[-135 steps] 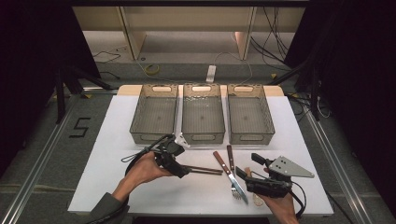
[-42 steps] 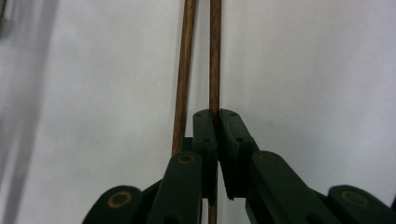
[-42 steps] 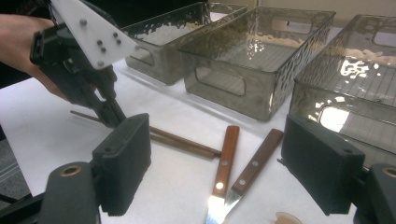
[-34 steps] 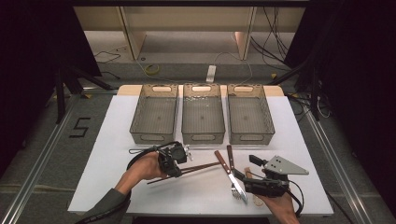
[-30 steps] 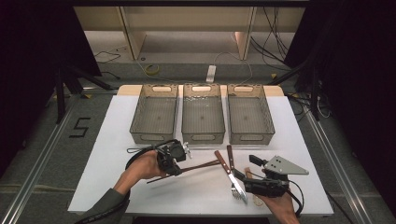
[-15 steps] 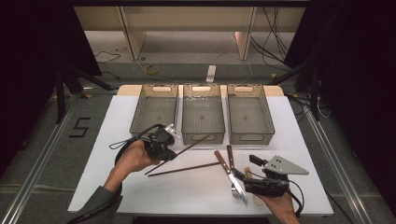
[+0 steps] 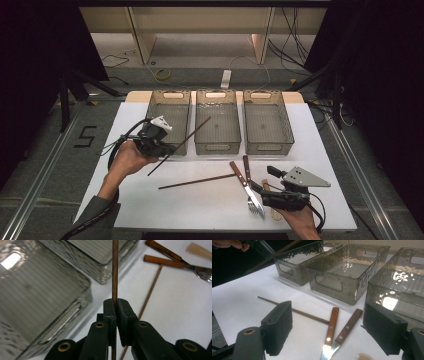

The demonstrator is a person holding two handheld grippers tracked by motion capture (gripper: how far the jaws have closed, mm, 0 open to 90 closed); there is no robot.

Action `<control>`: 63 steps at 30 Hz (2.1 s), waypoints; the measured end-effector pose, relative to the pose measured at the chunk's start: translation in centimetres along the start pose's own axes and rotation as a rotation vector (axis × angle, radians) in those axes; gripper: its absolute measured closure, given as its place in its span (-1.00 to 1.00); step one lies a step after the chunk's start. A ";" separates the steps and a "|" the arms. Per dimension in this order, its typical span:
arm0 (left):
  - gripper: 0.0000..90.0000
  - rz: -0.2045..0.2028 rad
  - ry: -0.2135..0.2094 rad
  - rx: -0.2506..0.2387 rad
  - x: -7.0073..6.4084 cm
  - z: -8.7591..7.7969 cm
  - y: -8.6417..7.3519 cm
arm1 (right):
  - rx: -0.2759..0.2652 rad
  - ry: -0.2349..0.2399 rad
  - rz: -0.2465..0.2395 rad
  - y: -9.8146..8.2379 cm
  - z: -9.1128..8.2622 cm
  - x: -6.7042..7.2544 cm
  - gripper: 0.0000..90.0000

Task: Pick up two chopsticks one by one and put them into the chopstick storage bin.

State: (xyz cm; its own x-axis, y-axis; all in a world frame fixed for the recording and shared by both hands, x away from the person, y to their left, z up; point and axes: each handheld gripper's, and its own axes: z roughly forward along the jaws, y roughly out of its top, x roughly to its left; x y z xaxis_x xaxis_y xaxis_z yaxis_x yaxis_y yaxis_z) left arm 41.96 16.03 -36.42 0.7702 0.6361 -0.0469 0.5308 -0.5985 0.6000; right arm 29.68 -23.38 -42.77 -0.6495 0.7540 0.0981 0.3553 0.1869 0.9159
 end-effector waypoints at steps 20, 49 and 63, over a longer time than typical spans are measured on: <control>0.90 -0.122 0.064 -0.083 5.0 -1.7 1.9 | -0.022 -0.001 0.006 0.0 -0.1 -0.2 -0.55; 0.90 -0.220 0.181 -0.130 9.5 0.1 4.6 | -0.027 0.007 0.011 0.0 -0.1 -0.1 -0.54; 0.90 -0.246 0.238 -0.148 10.8 1.6 4.0 | -0.025 0.010 0.011 0.0 -0.1 -0.1 -0.54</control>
State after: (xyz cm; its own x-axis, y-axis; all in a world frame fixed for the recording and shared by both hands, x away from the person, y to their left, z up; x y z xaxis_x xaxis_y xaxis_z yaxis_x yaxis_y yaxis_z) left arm 52.96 19.70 -35.77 0.5127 0.8581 -0.0278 0.6201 -0.3477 0.7033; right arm 29.69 -23.52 -42.76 -0.6522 0.7497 0.1122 0.3461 0.1628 0.9240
